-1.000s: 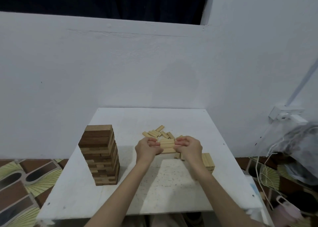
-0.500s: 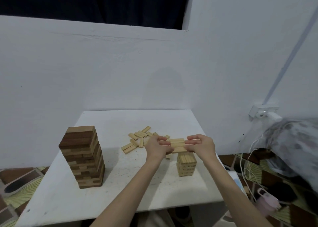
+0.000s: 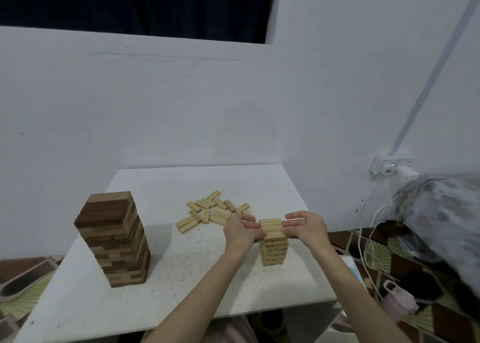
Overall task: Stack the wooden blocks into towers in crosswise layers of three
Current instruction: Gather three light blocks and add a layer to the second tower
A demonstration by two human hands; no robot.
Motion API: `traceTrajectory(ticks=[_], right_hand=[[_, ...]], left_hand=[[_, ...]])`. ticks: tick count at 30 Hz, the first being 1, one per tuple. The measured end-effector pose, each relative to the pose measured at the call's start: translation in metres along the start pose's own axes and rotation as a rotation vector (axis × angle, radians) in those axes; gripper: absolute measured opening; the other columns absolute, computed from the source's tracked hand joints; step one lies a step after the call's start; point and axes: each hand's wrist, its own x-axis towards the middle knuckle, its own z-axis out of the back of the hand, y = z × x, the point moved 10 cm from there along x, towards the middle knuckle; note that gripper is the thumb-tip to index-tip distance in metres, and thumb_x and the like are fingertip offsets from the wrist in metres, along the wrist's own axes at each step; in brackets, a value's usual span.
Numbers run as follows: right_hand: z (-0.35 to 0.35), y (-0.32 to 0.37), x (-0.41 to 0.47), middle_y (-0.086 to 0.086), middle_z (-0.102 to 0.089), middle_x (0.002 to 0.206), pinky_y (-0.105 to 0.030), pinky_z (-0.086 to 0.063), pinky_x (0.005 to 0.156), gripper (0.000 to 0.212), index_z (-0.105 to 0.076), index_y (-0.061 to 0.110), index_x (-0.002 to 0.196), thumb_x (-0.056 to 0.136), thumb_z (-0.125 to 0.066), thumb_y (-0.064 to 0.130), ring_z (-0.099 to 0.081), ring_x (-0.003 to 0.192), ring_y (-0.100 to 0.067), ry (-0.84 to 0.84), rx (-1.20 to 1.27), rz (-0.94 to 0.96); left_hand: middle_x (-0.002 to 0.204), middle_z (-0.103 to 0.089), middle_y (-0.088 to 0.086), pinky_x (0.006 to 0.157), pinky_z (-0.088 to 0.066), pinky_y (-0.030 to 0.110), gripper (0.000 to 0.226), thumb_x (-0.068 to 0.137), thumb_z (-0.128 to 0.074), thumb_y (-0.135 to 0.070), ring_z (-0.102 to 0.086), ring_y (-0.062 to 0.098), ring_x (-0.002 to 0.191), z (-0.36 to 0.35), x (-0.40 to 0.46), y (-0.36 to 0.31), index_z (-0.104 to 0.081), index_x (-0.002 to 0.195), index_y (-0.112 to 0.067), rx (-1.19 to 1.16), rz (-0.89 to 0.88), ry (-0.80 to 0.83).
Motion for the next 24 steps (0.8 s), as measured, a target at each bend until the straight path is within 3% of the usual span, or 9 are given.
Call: traceTrajectory(ticks=[7, 15, 24], right_hand=[[-0.001, -0.006, 0.000, -0.009, -0.069, 0.076, -0.018, -0.056, 0.054, 0.028, -0.064, 0.007, 0.086, 0.071, -0.071, -0.016, -0.065, 0.067, -0.018, 0.009, 0.017, -0.017], [0.002, -0.013, 0.003, -0.008, -0.070, 0.077, -0.020, -0.057, 0.058, 0.029, -0.064, 0.008, 0.085, 0.071, -0.071, -0.016, -0.066, 0.066, -0.018, 0.006, 0.018, -0.027], [0.001, -0.015, 0.004, -0.009, -0.071, 0.078, -0.027, -0.059, 0.066, 0.029, -0.065, 0.008, 0.085, 0.071, -0.071, -0.016, -0.067, 0.068, -0.022, 0.014, 0.030, -0.030]], left_hand=[[0.081, -0.064, 0.009, 0.057, -0.057, 0.022, 0.037, 0.067, -0.075, 0.013, -0.063, 0.015, 0.069, -0.003, 0.003, 0.006, -0.058, 0.099, 0.002, 0.032, 0.005, 0.004], [0.090, -0.067, 0.014, 0.074, -0.059, 0.038, 0.035, 0.066, -0.077, 0.009, -0.068, 0.024, 0.083, -0.006, 0.006, 0.010, -0.057, 0.088, -0.009, 0.077, -0.011, -0.016], [0.092, -0.067, 0.013, 0.072, -0.059, 0.036, 0.037, 0.066, -0.077, 0.009, -0.067, 0.023, 0.083, -0.007, 0.007, 0.014, -0.059, 0.096, -0.003, 0.077, -0.001, -0.011]])
